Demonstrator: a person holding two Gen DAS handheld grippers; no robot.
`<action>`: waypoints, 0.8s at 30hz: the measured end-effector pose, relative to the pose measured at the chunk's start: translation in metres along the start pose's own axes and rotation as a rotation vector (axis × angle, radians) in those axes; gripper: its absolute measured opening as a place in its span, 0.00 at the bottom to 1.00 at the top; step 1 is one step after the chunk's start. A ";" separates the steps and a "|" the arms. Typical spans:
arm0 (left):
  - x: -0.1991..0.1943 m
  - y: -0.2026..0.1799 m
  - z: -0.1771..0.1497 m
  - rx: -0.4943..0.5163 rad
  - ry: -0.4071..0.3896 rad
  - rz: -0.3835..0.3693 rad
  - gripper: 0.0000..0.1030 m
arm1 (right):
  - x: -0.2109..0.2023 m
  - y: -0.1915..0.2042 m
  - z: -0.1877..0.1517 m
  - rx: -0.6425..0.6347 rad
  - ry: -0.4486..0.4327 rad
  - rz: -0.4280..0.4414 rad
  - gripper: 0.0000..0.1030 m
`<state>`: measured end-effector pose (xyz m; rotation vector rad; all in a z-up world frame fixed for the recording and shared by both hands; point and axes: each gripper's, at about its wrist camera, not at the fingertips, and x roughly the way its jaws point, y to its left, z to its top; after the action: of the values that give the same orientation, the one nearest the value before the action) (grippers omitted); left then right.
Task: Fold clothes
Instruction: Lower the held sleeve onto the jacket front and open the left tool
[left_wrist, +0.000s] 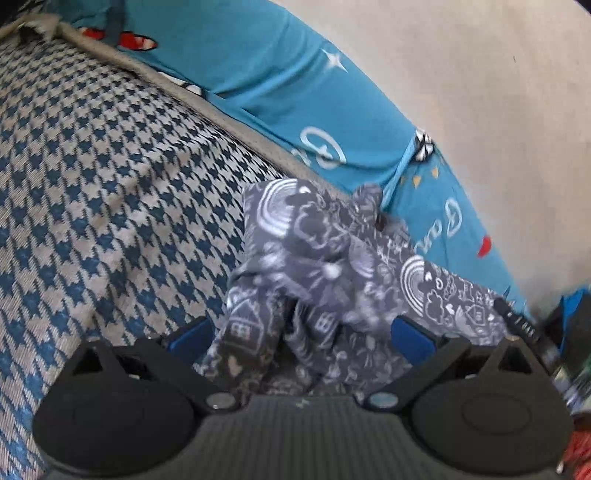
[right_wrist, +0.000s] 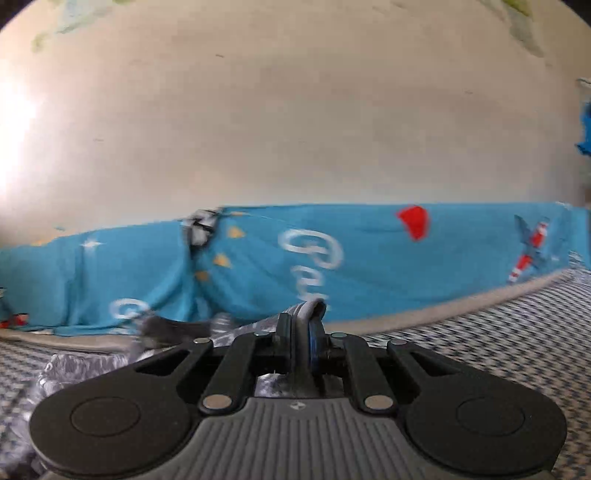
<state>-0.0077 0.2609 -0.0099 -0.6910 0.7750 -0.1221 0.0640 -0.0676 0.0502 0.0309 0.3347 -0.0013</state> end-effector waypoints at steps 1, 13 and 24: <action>0.002 -0.003 -0.001 0.023 -0.003 0.018 1.00 | 0.002 -0.003 -0.001 0.000 0.014 -0.018 0.08; 0.031 -0.044 -0.020 0.285 -0.064 0.268 1.00 | -0.003 -0.009 -0.009 -0.019 0.064 -0.012 0.26; 0.025 -0.032 -0.014 0.213 -0.100 0.214 1.00 | -0.006 0.011 -0.018 -0.018 0.132 0.196 0.27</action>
<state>0.0054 0.2202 -0.0123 -0.4062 0.7236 0.0245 0.0529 -0.0565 0.0356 0.0461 0.4630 0.1985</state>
